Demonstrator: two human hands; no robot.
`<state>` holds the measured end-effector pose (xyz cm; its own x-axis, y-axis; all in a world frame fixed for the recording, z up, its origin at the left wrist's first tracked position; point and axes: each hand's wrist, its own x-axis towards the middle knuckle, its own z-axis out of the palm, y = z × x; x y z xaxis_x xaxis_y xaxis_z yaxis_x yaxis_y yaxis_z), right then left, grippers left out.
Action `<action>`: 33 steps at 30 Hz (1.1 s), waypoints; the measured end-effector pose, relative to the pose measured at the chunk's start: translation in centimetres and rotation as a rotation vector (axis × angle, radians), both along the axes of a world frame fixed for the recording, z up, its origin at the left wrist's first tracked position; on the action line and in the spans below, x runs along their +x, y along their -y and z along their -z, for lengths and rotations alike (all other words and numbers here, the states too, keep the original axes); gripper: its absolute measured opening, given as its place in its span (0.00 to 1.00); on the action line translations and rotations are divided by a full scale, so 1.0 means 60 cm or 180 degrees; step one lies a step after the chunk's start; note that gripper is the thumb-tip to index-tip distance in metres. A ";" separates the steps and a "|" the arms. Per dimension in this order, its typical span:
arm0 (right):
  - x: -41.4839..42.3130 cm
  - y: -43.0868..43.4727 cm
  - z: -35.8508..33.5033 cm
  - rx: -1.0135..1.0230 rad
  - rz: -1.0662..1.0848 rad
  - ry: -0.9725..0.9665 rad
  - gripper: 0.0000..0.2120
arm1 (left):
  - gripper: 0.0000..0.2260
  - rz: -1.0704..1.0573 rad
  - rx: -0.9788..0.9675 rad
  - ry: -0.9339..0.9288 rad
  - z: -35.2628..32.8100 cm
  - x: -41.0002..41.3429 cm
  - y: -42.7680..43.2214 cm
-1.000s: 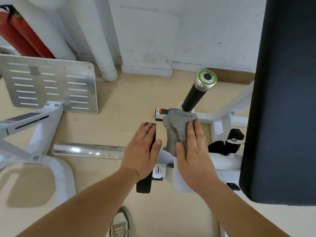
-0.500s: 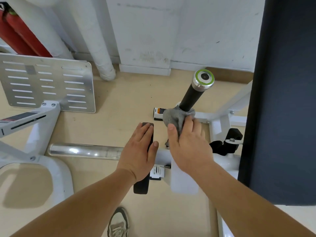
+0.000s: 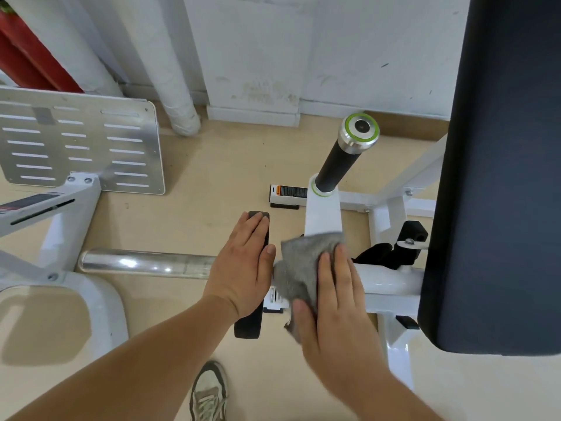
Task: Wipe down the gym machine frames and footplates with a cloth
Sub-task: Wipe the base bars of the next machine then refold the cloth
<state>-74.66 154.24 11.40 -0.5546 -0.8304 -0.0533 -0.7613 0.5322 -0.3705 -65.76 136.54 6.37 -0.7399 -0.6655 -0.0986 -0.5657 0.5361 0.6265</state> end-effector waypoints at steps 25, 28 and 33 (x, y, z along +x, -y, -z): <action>-0.145 -0.114 -0.087 0.0056 0.1292 0.0878 0.29 | 0.33 -0.0154 0.0546 0.0876 -0.164 -0.139 -0.103; -0.168 -0.132 -0.034 0.0405 0.1080 0.0937 0.30 | 0.35 -0.0107 -0.0087 0.0896 -0.122 -0.134 -0.130; -0.176 -0.116 0.069 0.0737 0.0290 0.1099 0.33 | 0.35 -0.0253 -0.0239 0.0622 -0.095 -0.130 -0.145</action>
<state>-85.20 161.19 7.27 -0.5420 -0.7232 -0.4280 -0.5595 0.6906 -0.4583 -73.57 145.23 12.05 -0.6565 -0.7318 -0.1829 -0.7148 0.5261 0.4607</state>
